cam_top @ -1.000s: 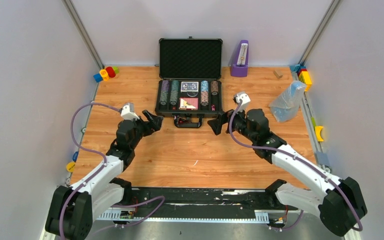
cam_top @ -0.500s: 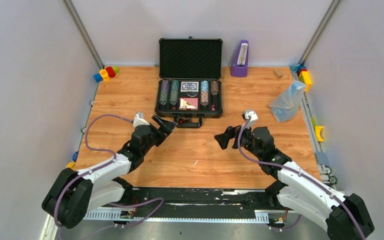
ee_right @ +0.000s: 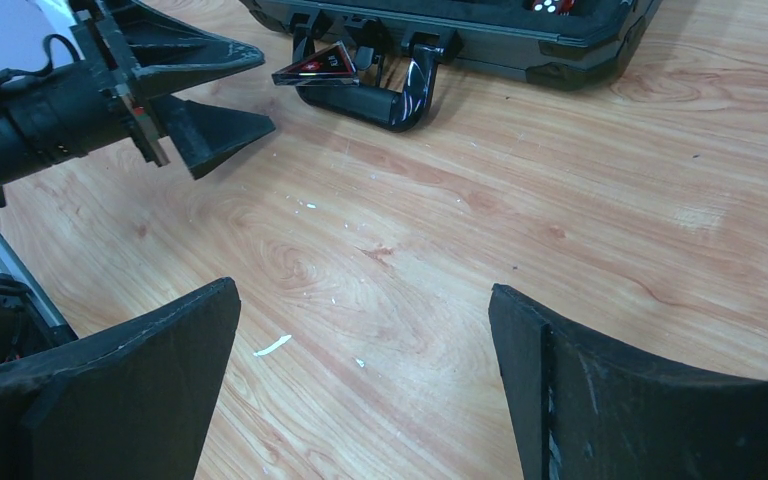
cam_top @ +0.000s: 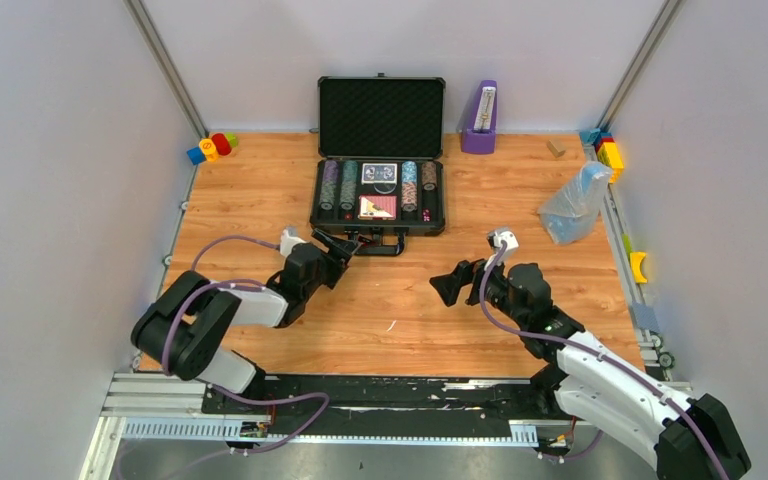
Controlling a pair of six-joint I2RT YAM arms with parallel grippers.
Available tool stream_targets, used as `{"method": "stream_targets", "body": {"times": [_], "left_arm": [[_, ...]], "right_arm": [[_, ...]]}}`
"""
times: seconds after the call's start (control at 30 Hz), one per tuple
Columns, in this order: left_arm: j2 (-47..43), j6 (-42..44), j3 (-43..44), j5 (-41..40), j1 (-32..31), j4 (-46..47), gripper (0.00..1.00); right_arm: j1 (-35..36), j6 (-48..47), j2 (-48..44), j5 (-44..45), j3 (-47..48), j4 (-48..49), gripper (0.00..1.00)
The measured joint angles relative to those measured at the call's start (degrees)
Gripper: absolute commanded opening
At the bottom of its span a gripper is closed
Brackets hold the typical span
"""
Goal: Pack up texas hold em set
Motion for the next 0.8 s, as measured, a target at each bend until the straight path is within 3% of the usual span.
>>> {"method": "stream_targets", "body": {"times": [0.23, 0.43, 0.67, 0.73, 0.8], "left_arm": [[9.7, -2.1, 1.8, 0.0, 0.0, 9.6, 0.65], [13.0, -2.6, 3.4, 0.6, -0.1, 14.5, 0.40], [13.2, -1.6, 3.9, 0.2, -0.1, 15.6, 0.20], [13.2, -1.4, 3.9, 0.2, -0.1, 16.0, 0.07], [13.1, -1.1, 3.9, 0.3, -0.1, 16.1, 0.00]], "right_arm": [[0.0, 0.0, -0.4, 0.0, -0.3, 0.4, 0.97], [0.0, 0.0, -0.4, 0.1, -0.3, 0.4, 0.97], [0.0, 0.0, -0.3, 0.1, -0.3, 0.4, 0.97], [0.0, 0.0, -0.3, 0.1, -0.3, 0.4, 0.97], [0.0, 0.0, -0.3, 0.1, -0.3, 0.4, 0.97]]}}
